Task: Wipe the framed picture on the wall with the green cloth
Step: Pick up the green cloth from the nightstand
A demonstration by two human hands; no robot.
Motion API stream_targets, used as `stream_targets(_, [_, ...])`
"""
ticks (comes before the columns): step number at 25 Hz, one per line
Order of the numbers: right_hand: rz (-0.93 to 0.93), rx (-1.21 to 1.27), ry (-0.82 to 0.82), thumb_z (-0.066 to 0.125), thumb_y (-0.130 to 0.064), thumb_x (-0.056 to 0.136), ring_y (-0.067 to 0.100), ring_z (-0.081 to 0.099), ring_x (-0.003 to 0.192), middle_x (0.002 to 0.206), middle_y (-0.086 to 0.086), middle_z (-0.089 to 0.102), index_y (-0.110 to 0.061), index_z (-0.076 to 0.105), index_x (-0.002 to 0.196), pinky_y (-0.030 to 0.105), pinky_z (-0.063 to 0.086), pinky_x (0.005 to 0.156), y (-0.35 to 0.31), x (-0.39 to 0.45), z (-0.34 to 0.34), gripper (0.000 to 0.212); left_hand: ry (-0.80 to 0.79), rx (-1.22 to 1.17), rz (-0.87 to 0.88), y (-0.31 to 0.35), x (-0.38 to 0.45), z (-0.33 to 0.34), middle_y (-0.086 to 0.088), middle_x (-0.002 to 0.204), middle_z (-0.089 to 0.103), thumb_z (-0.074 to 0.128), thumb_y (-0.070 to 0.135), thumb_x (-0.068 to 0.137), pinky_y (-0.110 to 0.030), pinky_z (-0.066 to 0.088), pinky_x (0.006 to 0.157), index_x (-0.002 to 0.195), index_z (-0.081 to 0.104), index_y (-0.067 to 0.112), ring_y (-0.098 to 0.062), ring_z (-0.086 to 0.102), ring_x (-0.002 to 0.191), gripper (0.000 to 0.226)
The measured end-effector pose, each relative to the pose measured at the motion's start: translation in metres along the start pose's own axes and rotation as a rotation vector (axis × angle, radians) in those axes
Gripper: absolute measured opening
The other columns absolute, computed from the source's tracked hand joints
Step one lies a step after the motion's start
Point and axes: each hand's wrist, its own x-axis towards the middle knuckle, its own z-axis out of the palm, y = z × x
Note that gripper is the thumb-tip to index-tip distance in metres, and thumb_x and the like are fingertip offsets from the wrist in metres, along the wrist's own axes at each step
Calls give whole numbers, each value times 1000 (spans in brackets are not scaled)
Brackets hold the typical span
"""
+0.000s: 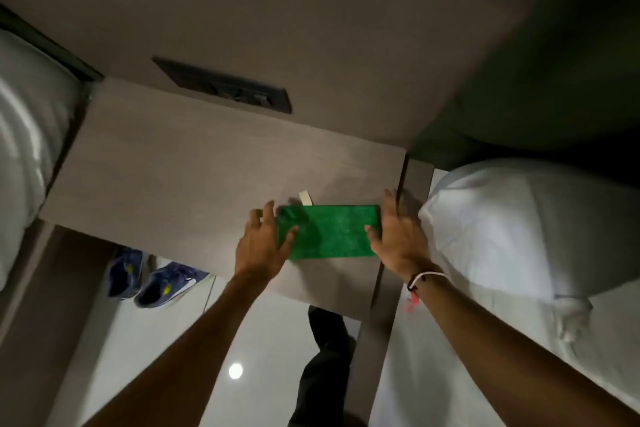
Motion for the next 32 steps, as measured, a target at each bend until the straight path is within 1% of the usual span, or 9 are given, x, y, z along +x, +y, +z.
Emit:
stream_targets(3, [186, 411, -59, 70, -19, 91, 35, 69, 104, 112, 13, 71, -6, 40, 135, 34, 54, 83, 12, 12, 31, 55, -39, -233, -199, -5, 18, 31, -20, 138, 49, 72, 36, 90, -50, 52, 102, 144, 38, 7, -40, 57, 124, 70])
stream_targets(6, [346, 664, -46, 77, -9, 84, 25, 67, 94, 108, 13, 68, 0, 51, 122, 28, 52, 81, 14, 22, 53, 47, -32, -406, -313, 1, 35, 48, -23, 139, 51, 85, 19, 80, -52, 49, 110, 142, 38, 4, -42, 53, 129, 79])
stream_targets(12, [381, 732, -113, 73, -12, 89, 31, 70, 101, 110, 20, 75, 0, 70, 111, 33, 54, 82, -3, 27, 52, 25, -38, -578, -363, 10, 41, 38, -22, 130, 66, 88, 8, 73, -48, 58, 99, 130, 57, 1, -40, 62, 120, 65])
stream_targets(16, [288, 704, 33, 73, -18, 90, 32, 70, 104, 111, 17, 75, -3, 67, 115, 35, 55, 89, -4, 17, 9, 29, -18, -668, -227, 29, 36, -7, -20, 117, 74, 86, 3, 75, -51, 62, 92, 117, 70, 4, -38, 70, 109, 45])
stream_targets(18, [198, 800, 111, 72, -10, 90, 33, 70, 105, 111, 18, 74, -1, 64, 119, 46, 57, 94, -11, 6, -23, 31, -6, -673, -141, 46, 31, -39, -15, 110, 76, 84, 2, 77, -49, 62, 92, 116, 72, 5, -35, 72, 104, 41])
stream_targets(20, [93, 945, 181, 69, 0, 90, 33, 72, 106, 109, 16, 74, -1, 61, 118, 48, 57, 95, -23, -9, -62, 30, 14, -683, -45, 68, 22, -79, -7, 100, 75, 84, 2, 78, -45, 63, 90, 113, 73, 8, -31, 73, 98, 38])
stream_targets(24, [-122, 1117, 359, 70, 2, 89, 18, 75, 101, 99, -3, 80, -18, 65, 107, 38, 60, 93, -58, -48, -157, 27, 72, -747, 204, 127, -9, -174, 7, 88, 73, 84, 1, 77, -22, 63, 69, 99, 72, 20, -23, 74, 92, 31])
stream_targets(27, [-266, 1182, 561, 72, -7, 89, 14, 76, 99, 103, -5, 81, -26, 70, 104, 27, 60, 87, -84, -89, -247, 24, 176, -738, 438, 191, -46, -260, 8, 83, 77, 87, 4, 74, -23, 61, 70, 96, 76, 14, -12, 77, 83, 26])
stream_targets(32, [-514, 1185, 946, 73, -21, 82, 9, 76, 97, 103, -9, 80, -32, 74, 102, 14, 57, 81, -109, -175, -412, 23, 237, -753, 825, 311, -134, -387, 12, 82, 82, 89, 6, 73, -19, 62, 66, 84, 77, 30, -4, 76, 77, 29])
